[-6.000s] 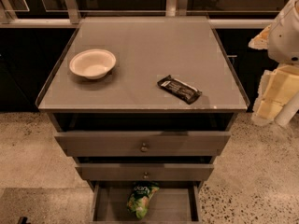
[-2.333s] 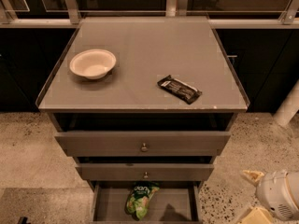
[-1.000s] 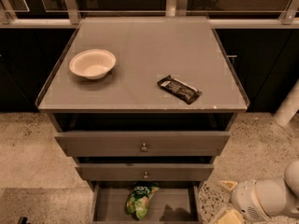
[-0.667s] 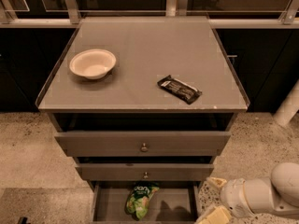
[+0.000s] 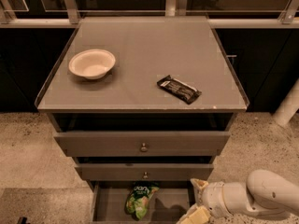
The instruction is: Pick green rice chip bag from bottom drawer and place on counter
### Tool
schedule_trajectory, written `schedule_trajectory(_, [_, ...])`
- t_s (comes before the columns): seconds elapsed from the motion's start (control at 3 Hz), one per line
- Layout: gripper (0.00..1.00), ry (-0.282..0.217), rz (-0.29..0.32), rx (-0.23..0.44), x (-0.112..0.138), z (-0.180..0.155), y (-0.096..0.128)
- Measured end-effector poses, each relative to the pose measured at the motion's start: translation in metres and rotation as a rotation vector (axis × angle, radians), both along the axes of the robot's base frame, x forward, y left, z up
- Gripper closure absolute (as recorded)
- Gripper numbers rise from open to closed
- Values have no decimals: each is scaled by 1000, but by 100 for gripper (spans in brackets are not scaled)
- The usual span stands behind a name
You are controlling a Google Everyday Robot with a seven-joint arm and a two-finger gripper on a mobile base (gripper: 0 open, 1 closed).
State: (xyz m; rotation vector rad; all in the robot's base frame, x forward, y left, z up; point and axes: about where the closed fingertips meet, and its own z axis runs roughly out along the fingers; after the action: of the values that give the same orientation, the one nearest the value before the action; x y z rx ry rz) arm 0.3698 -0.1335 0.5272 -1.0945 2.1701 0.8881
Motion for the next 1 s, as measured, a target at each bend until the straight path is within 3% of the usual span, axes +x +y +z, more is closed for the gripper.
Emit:
schedule_trajectory(0.33, [0,38,-1,-16,2,-33,8])
schedule_trajectory(0.67, [0,39,0,-15,2,-34,9])
schedule_trajectory(1.0, [0,22,-63,20,8,-53,15])
